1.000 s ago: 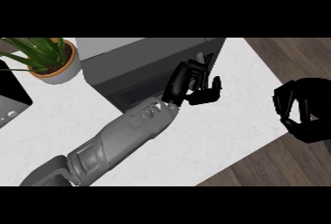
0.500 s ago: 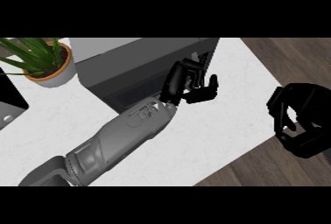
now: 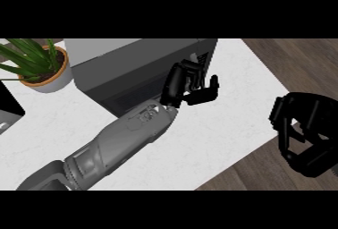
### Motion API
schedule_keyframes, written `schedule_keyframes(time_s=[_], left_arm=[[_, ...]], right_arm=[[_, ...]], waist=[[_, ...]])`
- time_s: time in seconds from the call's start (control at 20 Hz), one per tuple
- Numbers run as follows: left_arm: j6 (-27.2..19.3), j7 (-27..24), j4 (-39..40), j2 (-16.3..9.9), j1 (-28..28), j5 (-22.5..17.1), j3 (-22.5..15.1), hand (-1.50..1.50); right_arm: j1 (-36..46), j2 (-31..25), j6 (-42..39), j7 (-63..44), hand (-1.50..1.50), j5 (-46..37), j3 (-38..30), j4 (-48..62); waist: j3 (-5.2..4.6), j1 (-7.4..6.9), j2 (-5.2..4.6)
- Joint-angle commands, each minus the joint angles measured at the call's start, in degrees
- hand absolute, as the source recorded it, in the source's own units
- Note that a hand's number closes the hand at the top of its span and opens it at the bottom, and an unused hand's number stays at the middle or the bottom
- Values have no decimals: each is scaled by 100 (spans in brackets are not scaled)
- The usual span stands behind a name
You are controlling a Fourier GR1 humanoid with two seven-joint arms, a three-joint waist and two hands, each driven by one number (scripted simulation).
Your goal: Pick up the milk, place it into the microwave and close the microwave
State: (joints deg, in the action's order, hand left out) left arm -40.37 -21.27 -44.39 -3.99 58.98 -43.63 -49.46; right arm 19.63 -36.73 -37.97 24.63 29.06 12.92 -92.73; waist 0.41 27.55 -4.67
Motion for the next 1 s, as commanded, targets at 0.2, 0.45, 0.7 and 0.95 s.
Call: schedule_keyframes(time_s=[0.2, 0.45, 0.7, 0.95], left_arm=[[53, 630, 250, 385, -3, -768, 514, 150], [321, 377, -71, 397, -288, -1561, 1423, 150], [839, 262, 97, 399, -500, -1863, 1446, 150], [1358, 151, 248, 377, -655, -2144, 1382, 150]], right_arm=[[-279, -219, -579, -243, 150, -38, 577, -262], [-647, -8, -443, -298, 150, 159, 804, -466], [-888, 81, -194, -358, 150, 190, 853, -783], [-1209, 243, 49, -398, 150, 107, 1023, -1092]], waist=[[-52, -132, -268], [-85, -400, -236], [-80, -546, -183], [-83, -728, -140]])
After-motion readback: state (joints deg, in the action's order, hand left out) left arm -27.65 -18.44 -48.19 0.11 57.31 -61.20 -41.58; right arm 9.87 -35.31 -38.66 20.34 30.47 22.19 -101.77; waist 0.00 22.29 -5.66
